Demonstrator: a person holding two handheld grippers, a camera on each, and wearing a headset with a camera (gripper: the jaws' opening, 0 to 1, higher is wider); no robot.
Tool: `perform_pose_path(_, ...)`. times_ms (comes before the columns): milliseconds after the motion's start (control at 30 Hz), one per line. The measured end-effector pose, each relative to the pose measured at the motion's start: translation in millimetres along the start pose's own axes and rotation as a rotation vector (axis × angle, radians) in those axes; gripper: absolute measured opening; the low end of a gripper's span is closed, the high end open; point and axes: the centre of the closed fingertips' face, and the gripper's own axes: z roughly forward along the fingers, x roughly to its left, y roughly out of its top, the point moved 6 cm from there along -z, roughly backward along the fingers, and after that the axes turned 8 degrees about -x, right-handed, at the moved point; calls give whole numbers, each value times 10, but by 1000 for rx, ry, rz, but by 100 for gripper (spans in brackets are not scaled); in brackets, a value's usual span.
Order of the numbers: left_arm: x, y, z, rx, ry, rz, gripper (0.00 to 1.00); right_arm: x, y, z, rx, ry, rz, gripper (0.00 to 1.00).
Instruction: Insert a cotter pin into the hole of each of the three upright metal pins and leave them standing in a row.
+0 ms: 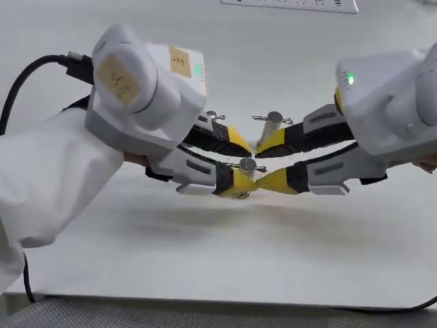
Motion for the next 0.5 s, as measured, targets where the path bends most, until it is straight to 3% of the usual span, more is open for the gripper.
perform_pose_path(100,4,-10,-51,-3,22,-17,42,22,-21,-13,3,-16,22,21)
perform_pose_path(167,-7,12,-87,-26,39,-44,46,43,-14,-21,-21,-24,46,22)
perform_pose_path(233,-28,54,-140,-67,61,-70,55,53,3,-25,-47,-44,73,23)
perform_pose_path(333,-98,62,-242,-89,70,-88,68,67,20,-32,-74,-65,101,22)
perform_pose_path(433,-155,29,-322,-93,88,-106,83,98,29,-28,-93,-80,127,22)
perform_pose_path(500,-161,-30,-391,-75,132,-110,89,109,29,-25,-99,-87,136,22)
